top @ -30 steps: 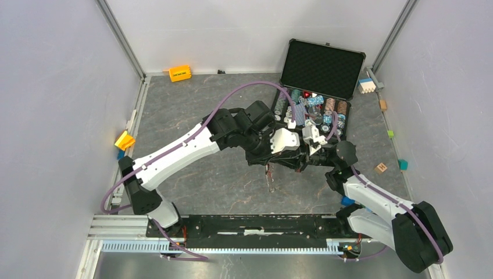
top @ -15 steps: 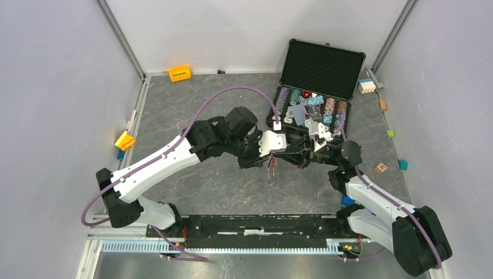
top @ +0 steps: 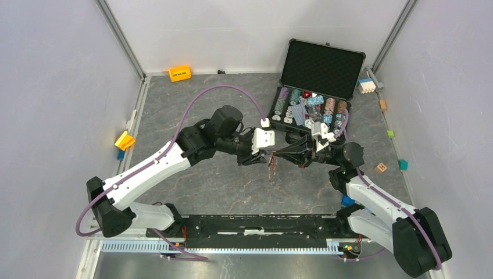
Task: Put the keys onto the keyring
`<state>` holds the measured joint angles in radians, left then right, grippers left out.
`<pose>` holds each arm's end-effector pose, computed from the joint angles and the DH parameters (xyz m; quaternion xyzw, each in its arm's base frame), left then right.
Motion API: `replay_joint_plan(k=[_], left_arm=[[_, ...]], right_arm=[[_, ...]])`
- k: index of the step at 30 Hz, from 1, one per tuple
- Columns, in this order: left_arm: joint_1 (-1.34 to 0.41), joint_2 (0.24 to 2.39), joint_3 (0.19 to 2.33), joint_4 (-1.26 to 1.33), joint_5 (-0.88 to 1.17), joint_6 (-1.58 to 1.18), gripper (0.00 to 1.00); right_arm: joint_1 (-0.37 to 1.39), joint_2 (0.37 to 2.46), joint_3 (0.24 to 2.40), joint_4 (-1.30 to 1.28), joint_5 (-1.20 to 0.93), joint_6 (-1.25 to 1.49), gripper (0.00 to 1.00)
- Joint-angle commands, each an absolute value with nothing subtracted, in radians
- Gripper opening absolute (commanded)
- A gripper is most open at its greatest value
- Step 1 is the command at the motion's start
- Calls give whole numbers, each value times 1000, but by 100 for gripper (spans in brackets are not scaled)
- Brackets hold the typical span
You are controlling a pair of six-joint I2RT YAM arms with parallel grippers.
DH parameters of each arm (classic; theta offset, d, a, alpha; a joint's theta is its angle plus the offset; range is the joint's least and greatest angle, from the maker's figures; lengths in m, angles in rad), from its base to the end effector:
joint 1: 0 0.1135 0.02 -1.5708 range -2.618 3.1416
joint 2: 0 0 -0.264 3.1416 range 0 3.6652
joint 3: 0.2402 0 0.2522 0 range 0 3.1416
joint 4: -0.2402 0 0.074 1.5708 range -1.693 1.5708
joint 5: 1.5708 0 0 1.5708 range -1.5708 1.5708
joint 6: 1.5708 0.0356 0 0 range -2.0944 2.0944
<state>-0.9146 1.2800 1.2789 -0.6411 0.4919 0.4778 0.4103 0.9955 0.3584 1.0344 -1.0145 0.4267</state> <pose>0.1537 -0.2271 0.3630 0.6398 0.5955 -0.3066 0.3768 0.1663 0.1053 0.2734 -0.4005 0.4872 0.5416 0.5558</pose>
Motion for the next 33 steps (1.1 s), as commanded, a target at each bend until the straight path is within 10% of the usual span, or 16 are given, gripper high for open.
replay_joint_plan(k=[1, 20, 33], left_arm=[[-893, 1272, 1269, -545, 604, 500, 39], [-865, 1343, 1299, -525, 663, 438, 32], [-864, 1377, 1324, -535, 682, 413, 10]], right_arm=[[406, 973, 381, 1108, -1023, 439, 0], [407, 963, 371, 1115, -1028, 435, 0], [406, 964, 367, 1117, -1026, 431, 0]])
